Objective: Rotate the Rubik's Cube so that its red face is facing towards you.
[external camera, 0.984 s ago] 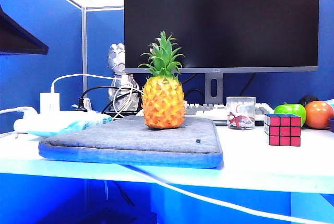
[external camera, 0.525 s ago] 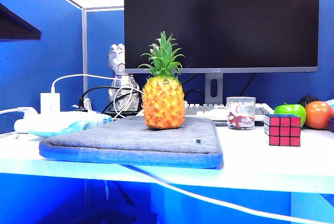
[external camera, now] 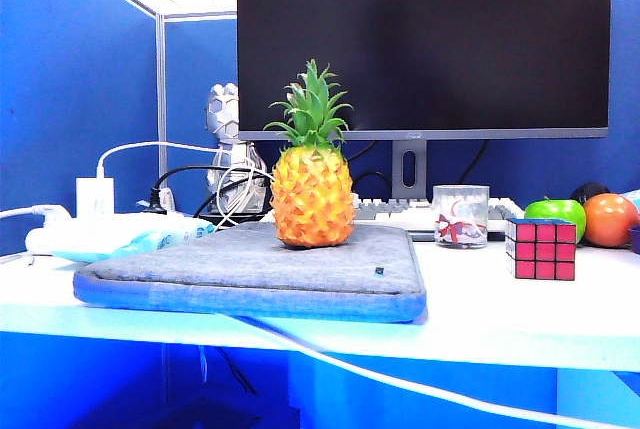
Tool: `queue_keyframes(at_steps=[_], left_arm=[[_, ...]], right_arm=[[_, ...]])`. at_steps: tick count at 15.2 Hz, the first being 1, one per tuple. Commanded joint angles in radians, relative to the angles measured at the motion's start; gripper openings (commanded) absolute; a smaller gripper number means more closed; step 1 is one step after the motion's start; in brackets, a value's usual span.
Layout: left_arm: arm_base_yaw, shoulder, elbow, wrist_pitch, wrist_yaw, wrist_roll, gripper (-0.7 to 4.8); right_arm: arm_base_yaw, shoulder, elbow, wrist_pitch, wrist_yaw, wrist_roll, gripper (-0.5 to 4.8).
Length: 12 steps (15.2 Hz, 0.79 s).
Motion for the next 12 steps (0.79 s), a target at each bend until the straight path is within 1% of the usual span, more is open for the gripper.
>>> queue_keyframes(at_steps=[1, 4, 12], left_arm=[[0.008, -0.055, -0.024, -0.057, 0.01, -0.002, 0.25], [0.008, -0.055, -0.025, -0.123, 0.012, -0.002, 0.25], [0.008, -0.055, -0.025, -0.126, 0.012, -0.002, 0.25]], right_arm=[[-0.057, 0.0, -0.009, 0.003, 0.005, -0.002, 0.13], [-0.074, 0.0, -0.009, -0.006, 0.002, -0.002, 0.13], [-0.074, 0.0, -0.009, -0.006, 0.002, -0.002, 0.13]])
